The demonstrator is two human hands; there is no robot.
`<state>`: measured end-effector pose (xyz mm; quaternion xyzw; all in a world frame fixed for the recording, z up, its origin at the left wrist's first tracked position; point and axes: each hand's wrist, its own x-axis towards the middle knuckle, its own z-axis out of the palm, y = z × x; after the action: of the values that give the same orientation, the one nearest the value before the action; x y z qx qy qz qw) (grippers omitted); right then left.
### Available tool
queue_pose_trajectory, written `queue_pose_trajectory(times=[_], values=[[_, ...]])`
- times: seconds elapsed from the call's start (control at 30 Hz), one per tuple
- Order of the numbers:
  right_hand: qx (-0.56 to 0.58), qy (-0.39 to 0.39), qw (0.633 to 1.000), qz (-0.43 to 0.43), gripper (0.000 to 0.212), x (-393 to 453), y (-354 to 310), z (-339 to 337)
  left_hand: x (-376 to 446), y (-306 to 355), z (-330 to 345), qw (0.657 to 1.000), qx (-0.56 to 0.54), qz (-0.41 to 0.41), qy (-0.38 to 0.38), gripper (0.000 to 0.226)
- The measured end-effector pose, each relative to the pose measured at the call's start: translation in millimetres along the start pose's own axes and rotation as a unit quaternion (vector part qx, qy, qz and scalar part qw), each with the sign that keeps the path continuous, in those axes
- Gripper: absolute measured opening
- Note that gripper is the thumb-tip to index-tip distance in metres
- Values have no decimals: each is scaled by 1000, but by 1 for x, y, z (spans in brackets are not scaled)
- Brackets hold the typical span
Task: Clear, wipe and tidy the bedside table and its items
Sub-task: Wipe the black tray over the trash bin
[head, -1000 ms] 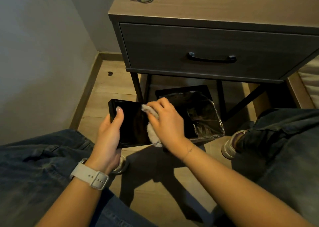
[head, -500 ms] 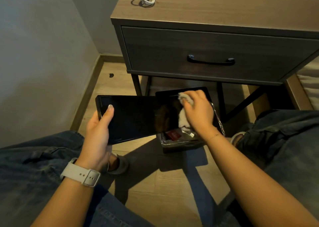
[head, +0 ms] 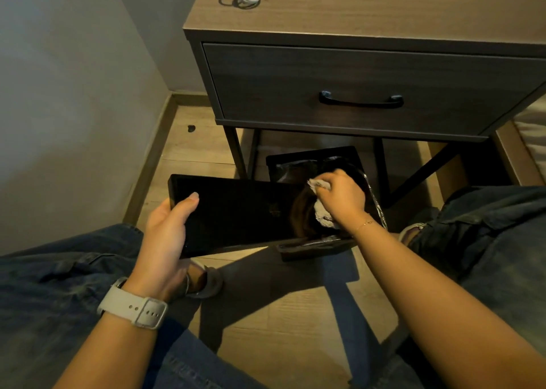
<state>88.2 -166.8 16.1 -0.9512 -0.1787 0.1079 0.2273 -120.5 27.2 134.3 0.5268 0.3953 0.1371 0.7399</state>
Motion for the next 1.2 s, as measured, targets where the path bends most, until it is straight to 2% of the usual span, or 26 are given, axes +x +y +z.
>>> queue_pose_trajectory(times=[0.1, 0.2, 0.27, 0.33, 0.43, 0.53, 0.6, 0.73, 0.83, 0.93, 1.03, 1.13, 1.2], values=[[-37, 14, 998, 52, 24, 0, 13, -2, 0, -3, 0, 1000, 5, -8, 12, 21], [22, 85, 996, -6, 24, 5, -2, -6, 1, -2, 1, 1000, -4, -13, 19, 24], [18, 34, 998, -46, 24, 6, -7, -3, 1, -3, 2, 1000, 2, 2, 19, 18], [-41, -17, 999, -14, 23, 5, 4, 1, -2, -3, 5, 999, 28, 30, 8, 14], [-30, 39, 997, 56, 22, 2, 10, -16, -5, -1, 8, 995, 64, 67, -43, 17], [58, 99, 993, 8, 20, -6, -24, -49, -11, 4, 13, 976, 123, 133, -119, 26], [151, 111, 981, -51, 17, -21, -55, -72, -16, 7, 18, 962, 143, 164, -164, 28], [297, 26, 941, -158, 14, -62, -108, -105, -25, 1, 34, 937, 195, 189, -221, 26], [269, 5, 942, -201, 15, -77, -116, -104, -26, -9, 40, 924, 236, 217, -207, 22], [258, 34, 953, -157, 14, -69, -87, -87, -33, -13, 41, 910, 263, 254, -195, 25], [229, 48, 971, -44, 14, -45, -40, -60, -36, -14, 41, 903, 271, 278, -182, 28], [167, -3, 984, 62, 19, -22, -8, -40, -35, -19, 40, 902, 279, 275, -183, 26], [87, -28, 991, 97, 20, -12, 2, -38, -34, -20, 38, 894, 289, 285, -190, 21]])
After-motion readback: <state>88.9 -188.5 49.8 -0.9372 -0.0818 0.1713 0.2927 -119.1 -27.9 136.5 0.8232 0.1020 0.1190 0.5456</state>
